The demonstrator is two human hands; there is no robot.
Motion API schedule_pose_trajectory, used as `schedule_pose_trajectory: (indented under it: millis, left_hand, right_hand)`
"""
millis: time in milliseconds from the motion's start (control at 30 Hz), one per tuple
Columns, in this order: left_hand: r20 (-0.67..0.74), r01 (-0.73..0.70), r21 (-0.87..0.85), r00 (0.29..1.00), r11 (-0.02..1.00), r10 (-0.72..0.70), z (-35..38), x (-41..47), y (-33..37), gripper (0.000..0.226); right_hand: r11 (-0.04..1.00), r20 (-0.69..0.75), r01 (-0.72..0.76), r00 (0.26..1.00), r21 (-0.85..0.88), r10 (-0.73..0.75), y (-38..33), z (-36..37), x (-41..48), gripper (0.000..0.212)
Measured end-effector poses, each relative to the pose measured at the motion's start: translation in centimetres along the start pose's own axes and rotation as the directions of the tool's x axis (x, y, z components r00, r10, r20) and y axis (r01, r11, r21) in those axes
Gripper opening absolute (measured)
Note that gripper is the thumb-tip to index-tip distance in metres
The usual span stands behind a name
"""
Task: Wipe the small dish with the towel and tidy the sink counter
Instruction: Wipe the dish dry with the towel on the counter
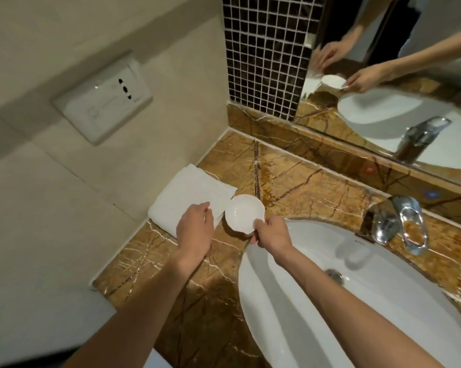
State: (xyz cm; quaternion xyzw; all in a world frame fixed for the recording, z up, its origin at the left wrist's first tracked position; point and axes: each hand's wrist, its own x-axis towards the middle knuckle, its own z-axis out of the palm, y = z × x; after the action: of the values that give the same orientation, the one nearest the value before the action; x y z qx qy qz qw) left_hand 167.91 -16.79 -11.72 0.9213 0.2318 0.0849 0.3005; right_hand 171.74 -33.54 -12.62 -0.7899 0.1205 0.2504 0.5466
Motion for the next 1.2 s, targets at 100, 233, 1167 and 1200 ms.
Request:
schedule_pose_trajectory:
  millis: [100,233,1167,1200]
  left_hand:
    - [0.134,-0.221,0.398,0.974,0.890,0.181,2.4,3.2,-0.9,0.037]
    - [0.190,-0.268,0.522,0.962,0.810,0.196,3.4,4.1,-0.8,0.042]
    - [0.165,-0.591,0.322,0.805,0.740,0.571,-0.4,5.0,-4.5,0.019]
    - [0.164,-0.560,0.294,0.828,0.774,0.537,-0.6,4.8,-4.4,0.018]
  right_hand:
    - [1.000,-0.107,-0.015,0.994,0.003,0.015,0.2,0.6,2.2,0.026]
    - [1.000,-0.122,0.005,0.992,0.019,-0.003,-0.3,1.7,2.8,0.022]
    - [0.990,-0.012,0.088,0.996,-0.109,-0.090,-4.7,8.2,3.8,0.023]
    - [0.989,-0.022,0.087,0.996,-0.115,-0.091,-4.8,8.4,3.9,0.024]
